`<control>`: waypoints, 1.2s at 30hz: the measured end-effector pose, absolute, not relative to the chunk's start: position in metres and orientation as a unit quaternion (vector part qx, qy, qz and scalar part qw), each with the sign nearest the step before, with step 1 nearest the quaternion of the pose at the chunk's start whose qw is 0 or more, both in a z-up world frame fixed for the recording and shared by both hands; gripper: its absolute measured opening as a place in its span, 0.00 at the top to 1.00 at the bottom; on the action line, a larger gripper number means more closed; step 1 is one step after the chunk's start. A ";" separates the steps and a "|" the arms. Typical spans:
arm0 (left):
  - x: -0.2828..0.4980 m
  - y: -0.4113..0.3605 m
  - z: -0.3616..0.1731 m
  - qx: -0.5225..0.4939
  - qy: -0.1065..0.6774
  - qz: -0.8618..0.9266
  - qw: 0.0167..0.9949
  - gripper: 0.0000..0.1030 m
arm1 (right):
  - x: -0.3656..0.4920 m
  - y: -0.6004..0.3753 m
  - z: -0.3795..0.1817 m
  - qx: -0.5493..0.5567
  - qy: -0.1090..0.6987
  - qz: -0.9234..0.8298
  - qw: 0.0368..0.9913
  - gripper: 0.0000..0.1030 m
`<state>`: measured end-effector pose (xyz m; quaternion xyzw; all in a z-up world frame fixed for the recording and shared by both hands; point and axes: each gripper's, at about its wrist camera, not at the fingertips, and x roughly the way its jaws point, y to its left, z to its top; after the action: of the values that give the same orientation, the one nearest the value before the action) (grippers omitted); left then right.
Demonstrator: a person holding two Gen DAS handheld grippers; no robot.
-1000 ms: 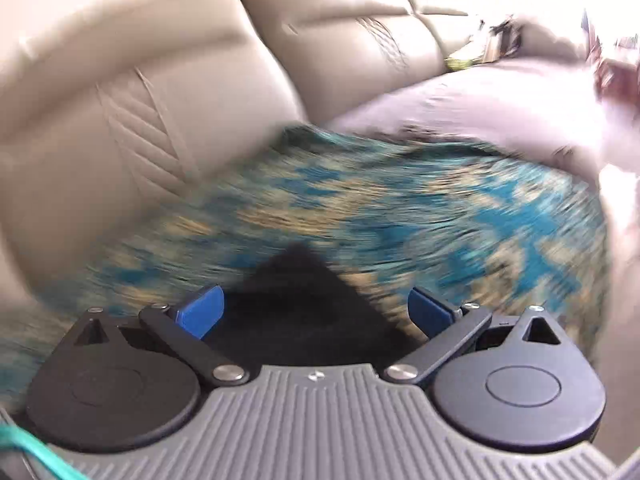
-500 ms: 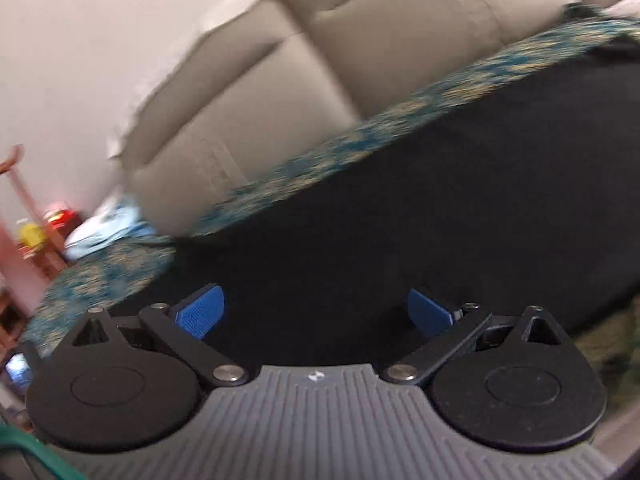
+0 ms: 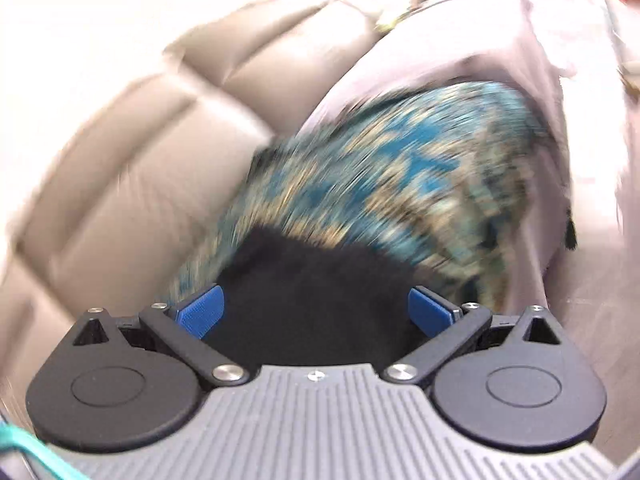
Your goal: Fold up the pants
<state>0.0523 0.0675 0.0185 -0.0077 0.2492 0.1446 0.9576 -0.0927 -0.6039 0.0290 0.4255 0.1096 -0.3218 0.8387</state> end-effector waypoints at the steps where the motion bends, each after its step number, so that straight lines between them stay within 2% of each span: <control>1: 0.052 0.067 0.019 -0.008 0.249 0.146 0.957 0.38 | -0.105 -0.608 0.026 0.437 0.097 -0.337 0.828 0.00; 7: 0.054 0.066 0.020 -0.008 0.251 0.150 0.956 0.38 | -0.113 -0.629 0.001 0.534 0.103 -0.314 0.778 0.00; 18: 0.054 0.067 0.020 -0.013 0.252 0.150 0.956 0.38 | -0.092 -0.610 0.000 0.545 0.114 -0.229 0.798 0.04; 23: 0.054 0.067 0.020 -0.012 0.252 0.148 0.956 0.38 | -0.090 -0.610 0.000 0.538 0.118 -0.266 0.791 0.13; 36: 0.054 0.067 0.020 -0.015 0.249 0.152 0.956 0.38 | -0.091 -0.617 -0.006 0.547 0.102 -0.239 0.796 0.13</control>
<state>0.0540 0.0667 0.0196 -0.0151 0.2495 0.1523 0.9562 -0.0908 -0.6174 -0.0059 0.5470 0.1021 -0.2389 0.7958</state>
